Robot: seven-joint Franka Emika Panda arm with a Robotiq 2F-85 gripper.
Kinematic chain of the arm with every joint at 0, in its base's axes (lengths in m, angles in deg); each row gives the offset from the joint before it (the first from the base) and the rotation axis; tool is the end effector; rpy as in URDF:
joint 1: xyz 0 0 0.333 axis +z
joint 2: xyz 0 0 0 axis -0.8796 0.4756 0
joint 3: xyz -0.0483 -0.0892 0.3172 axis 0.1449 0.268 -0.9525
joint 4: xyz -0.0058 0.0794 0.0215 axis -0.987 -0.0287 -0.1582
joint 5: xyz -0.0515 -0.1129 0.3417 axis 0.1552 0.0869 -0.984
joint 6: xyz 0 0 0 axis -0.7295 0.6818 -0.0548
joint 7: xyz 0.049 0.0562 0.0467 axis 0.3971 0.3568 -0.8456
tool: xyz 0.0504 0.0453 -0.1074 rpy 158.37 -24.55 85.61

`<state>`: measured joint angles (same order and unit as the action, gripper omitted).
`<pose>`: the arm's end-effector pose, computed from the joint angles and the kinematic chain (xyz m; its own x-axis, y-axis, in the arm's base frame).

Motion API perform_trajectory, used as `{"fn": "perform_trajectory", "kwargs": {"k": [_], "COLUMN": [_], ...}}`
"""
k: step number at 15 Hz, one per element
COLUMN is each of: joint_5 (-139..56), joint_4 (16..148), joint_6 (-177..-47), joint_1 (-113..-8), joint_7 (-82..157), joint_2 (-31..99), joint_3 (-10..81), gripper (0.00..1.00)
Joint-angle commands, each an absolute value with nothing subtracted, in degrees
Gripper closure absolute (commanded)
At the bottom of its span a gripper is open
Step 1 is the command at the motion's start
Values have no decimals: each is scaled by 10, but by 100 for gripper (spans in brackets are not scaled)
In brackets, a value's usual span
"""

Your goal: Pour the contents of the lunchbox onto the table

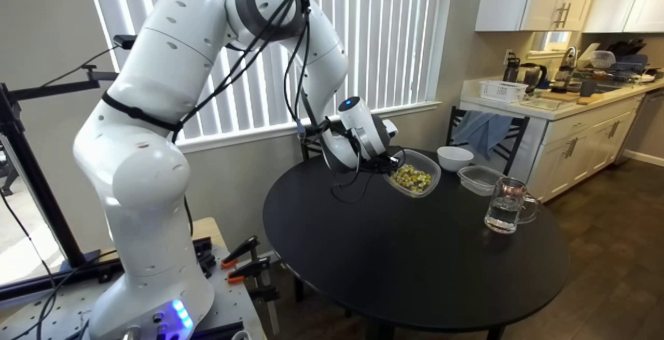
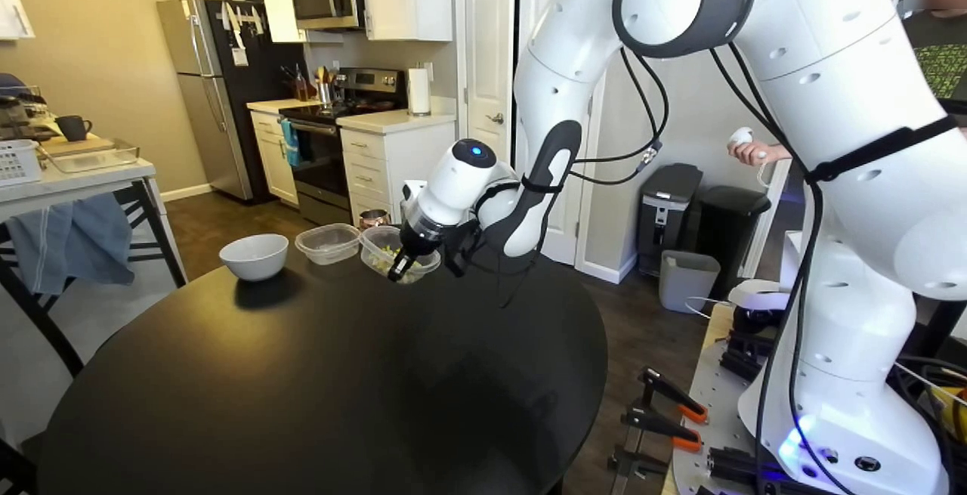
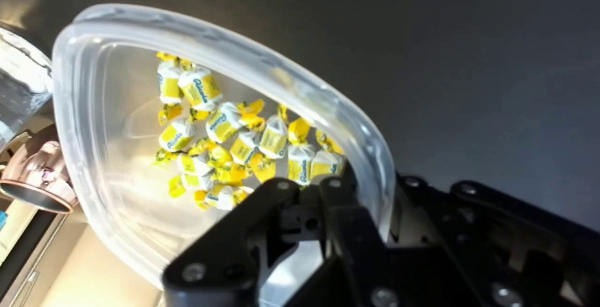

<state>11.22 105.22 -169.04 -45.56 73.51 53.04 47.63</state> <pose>0.6073 0.1029 0.2215 0.7349 0.3847 0.5585 0.3445 -0.9211 0.1811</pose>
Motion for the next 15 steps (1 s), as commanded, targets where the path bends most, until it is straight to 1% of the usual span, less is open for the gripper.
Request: {"fn": "perform_trajectory", "kwargs": {"k": [1, 2, 3, 4, 6, 7, 11, 15], "joint_5": [100, 0, -27, 37, 32, 40, 43, 95], "joint_4": [1016, 1028, 1013, 978, 942, 903, 808, 726], "joint_6": [-1744, -1748, -1758, -1769, -1787, -1759, -1760, -1762], "joint_1": [-546, -582, -596, -603, -634, -684, -775, -856], "joint_7": [752, 650, 637, 707, 697, 689, 673, 635], "joint_2": [557, 555, 563, 574, 590, 603, 692, 824], "joint_3": [375, 316, 286, 276, 221, 150, -6, -160], "gripper": [98, 98, 98, 98, 98, 98, 98, 98]}}
